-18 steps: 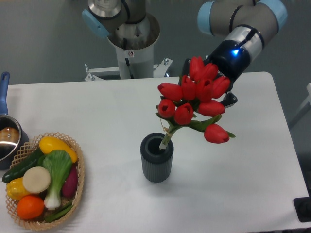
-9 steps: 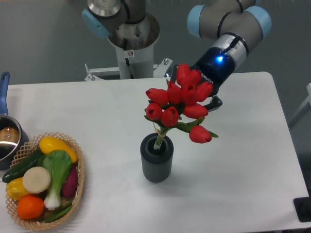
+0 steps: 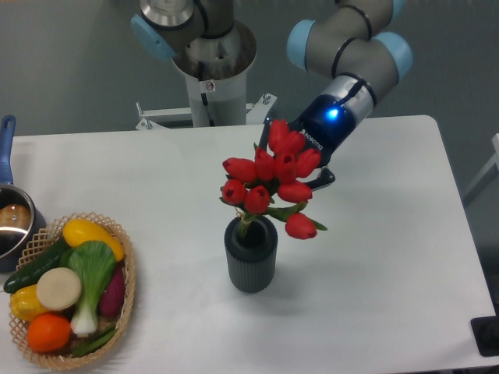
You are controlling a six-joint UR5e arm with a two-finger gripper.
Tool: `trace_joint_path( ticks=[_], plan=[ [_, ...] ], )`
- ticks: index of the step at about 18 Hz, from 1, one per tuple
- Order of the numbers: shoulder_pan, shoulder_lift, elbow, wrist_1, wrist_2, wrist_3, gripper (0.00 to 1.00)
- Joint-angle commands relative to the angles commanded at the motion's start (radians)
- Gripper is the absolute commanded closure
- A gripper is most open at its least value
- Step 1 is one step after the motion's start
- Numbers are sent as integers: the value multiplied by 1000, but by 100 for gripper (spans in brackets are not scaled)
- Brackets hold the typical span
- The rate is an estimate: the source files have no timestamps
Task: Insert the flowers into the vase
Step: 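Lower the tulip stems into the vase opening, then push the tulips further down into the vase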
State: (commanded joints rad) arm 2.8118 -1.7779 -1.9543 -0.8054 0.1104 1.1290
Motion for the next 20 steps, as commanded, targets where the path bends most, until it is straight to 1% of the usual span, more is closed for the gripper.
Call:
trace_joint_path(
  ticks=[2, 4, 5, 9, 12, 13, 18, 20],
  plan=[
    [-2, -3, 0, 0, 43, 2, 50],
    [-3, -6, -2, 0, 95, 11, 40],
    [-3, -17, -2, 0, 107, 17, 35],
    [-9, -38, -2, 0, 123, 28, 19],
    [-11, -40, 0, 0, 132, 28, 4],
    [-9, -40, 0, -2, 135, 28, 1],
    [-12, -37, -2, -2, 238, 29, 0],
    [-15, -38, -2, -2, 249, 28, 0]
  ],
)
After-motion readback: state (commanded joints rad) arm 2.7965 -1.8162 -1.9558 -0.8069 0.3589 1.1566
